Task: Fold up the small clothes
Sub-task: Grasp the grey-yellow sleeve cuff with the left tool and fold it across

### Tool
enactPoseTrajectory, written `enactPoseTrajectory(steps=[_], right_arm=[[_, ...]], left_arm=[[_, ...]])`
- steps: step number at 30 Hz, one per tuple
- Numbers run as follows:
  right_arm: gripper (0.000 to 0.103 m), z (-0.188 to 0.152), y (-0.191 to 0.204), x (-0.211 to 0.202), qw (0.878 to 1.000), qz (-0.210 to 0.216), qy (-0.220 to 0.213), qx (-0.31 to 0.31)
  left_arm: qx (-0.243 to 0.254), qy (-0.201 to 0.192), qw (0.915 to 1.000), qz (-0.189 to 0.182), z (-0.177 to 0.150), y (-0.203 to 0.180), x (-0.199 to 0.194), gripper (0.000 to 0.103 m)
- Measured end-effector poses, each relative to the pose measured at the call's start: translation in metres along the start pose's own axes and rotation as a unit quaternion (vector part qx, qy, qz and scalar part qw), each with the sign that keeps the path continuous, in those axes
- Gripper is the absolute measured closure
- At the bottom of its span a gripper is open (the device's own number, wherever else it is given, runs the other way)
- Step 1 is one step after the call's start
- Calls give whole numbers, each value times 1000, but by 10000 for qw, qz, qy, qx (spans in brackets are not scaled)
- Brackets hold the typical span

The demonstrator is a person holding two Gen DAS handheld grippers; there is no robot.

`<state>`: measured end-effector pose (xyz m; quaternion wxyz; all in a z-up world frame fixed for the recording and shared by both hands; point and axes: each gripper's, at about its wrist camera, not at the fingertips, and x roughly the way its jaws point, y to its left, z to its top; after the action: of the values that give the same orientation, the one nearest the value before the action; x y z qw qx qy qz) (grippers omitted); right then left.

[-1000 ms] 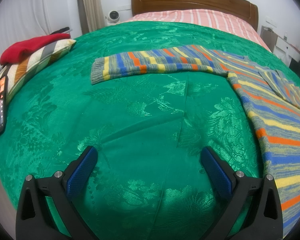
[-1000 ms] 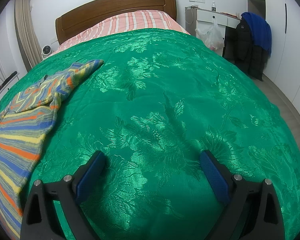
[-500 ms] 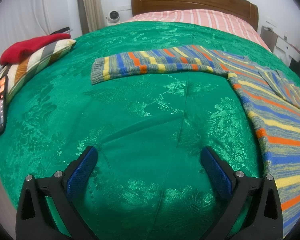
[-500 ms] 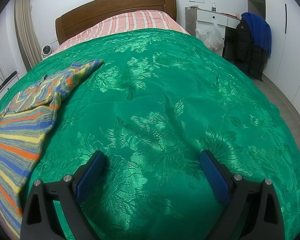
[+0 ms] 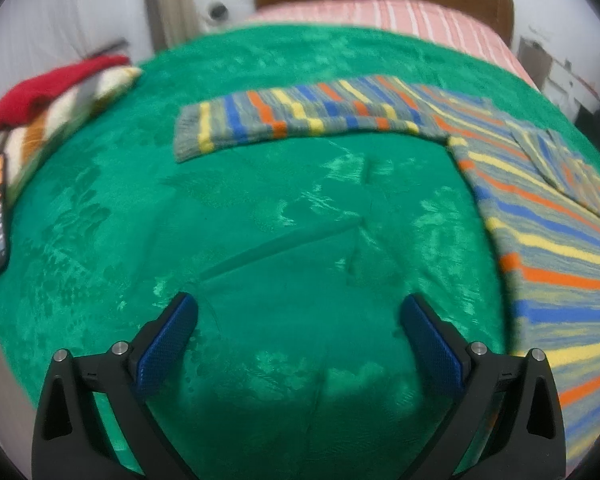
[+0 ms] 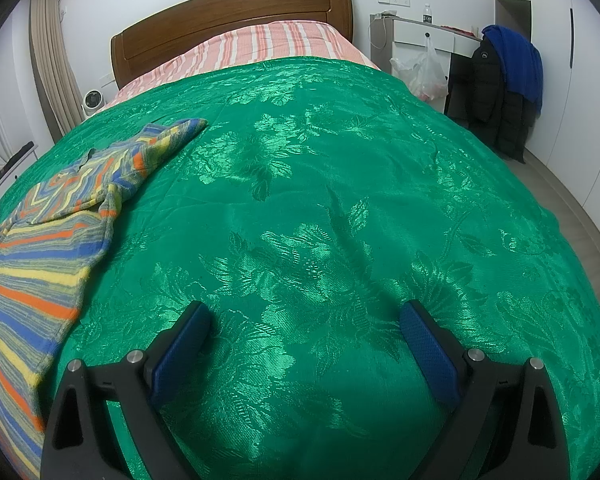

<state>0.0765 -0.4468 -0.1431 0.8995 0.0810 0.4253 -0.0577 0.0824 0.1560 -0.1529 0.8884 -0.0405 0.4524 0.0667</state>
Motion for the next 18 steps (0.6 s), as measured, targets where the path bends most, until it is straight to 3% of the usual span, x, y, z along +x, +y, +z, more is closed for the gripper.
enactPoseTrajectory(steps=[3,6,10,13,16,17,18], right_arm=[[7,-1,-1,0,10000,-6,11,-12],[7,-1,-2,0,10000,-8,-2,-14],[6,-2,-3,0,10000,-4,-34,-14],[6,-3,-3,0,10000,-1,-50,-13],[6,-3,-2,0,10000,-5,-45,-18],[6,-3,-2,0,10000,-4,-45,-17],[6,-3,-3,0,10000,-5,-45,-18]], left_arm=[[-411,-110,9974,-588,30,25,-20,1],[-1129,-192,9891,-922,70,72,-25,1],[-2137,245,9721,-939,98,131,16,2],[-2211,602,9702,-789,109,138,50,8],[-1909,650,9782,-490,126,124,73,20],[-1890,591,9792,-436,130,120,77,29],[-1869,536,9800,-425,135,115,81,57]])
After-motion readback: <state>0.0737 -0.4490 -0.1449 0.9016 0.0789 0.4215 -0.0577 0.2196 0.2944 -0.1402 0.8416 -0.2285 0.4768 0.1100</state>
